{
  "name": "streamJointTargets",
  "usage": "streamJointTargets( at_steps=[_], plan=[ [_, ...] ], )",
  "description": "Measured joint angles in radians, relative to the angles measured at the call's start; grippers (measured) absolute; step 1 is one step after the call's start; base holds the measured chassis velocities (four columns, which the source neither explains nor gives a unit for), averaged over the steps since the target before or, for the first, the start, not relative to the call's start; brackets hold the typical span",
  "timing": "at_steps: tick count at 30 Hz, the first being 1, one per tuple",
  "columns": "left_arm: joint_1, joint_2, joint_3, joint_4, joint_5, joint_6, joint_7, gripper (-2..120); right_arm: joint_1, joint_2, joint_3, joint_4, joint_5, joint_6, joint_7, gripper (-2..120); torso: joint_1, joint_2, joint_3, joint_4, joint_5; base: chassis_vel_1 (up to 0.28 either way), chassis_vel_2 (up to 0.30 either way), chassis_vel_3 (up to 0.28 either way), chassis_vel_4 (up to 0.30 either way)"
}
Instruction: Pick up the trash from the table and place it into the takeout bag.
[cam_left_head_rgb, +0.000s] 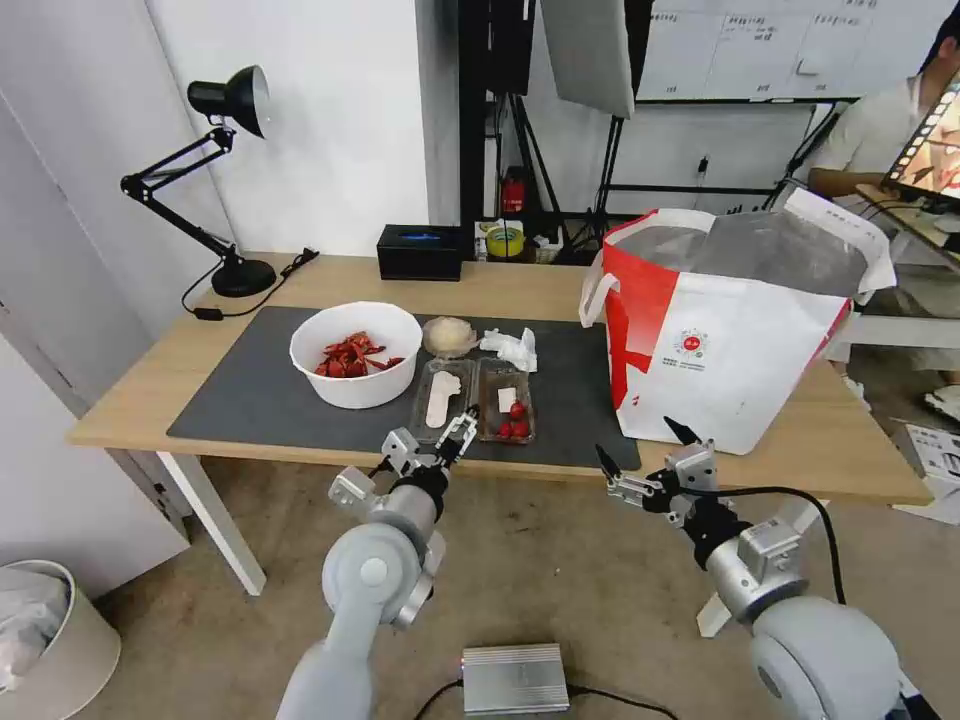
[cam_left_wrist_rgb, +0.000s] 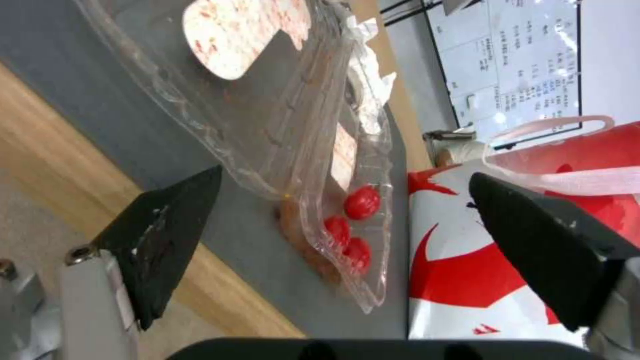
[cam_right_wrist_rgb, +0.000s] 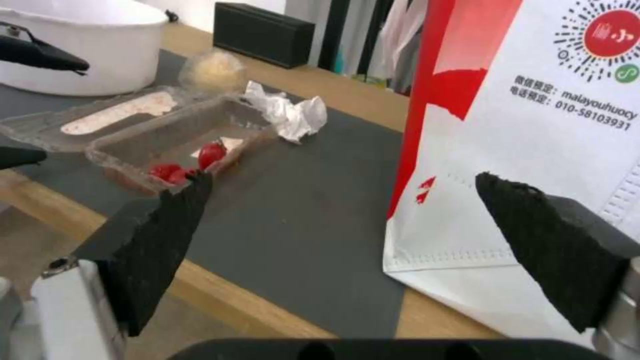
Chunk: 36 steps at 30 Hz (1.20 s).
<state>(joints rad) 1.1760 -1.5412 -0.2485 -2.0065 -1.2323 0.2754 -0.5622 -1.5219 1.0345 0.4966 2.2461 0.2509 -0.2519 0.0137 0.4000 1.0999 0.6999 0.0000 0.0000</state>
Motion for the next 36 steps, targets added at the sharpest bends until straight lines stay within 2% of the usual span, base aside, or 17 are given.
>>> streamJointTargets(
  at_steps=[13,26,36],
  plan=[
    [-0.03,-0.003,0.004,0.028,-0.002,-0.019,-0.008,100,-0.003,0.01,0.0,-0.006,-0.005,0.001,0.0,100,0.0,0.0,0.0,0.0,0.0,0.0,0.0,0.0,0.0],
    [0.038,-0.003,0.01,-0.033,0.027,-0.027,0.029,100,-0.016,0.033,-0.009,-0.006,-0.023,0.006,-0.001,100,0.0,0.0,0.0,0.0,0.0,0.0,0.0,0.0,0.0],
    [0.082,-0.016,0.015,-0.048,0.057,-0.036,0.057,100,-0.049,0.047,-0.008,0.009,-0.039,0.027,-0.004,100,0.0,0.0,0.0,0.0,0.0,0.0,0.0,0.0,0.0]
  ],
)
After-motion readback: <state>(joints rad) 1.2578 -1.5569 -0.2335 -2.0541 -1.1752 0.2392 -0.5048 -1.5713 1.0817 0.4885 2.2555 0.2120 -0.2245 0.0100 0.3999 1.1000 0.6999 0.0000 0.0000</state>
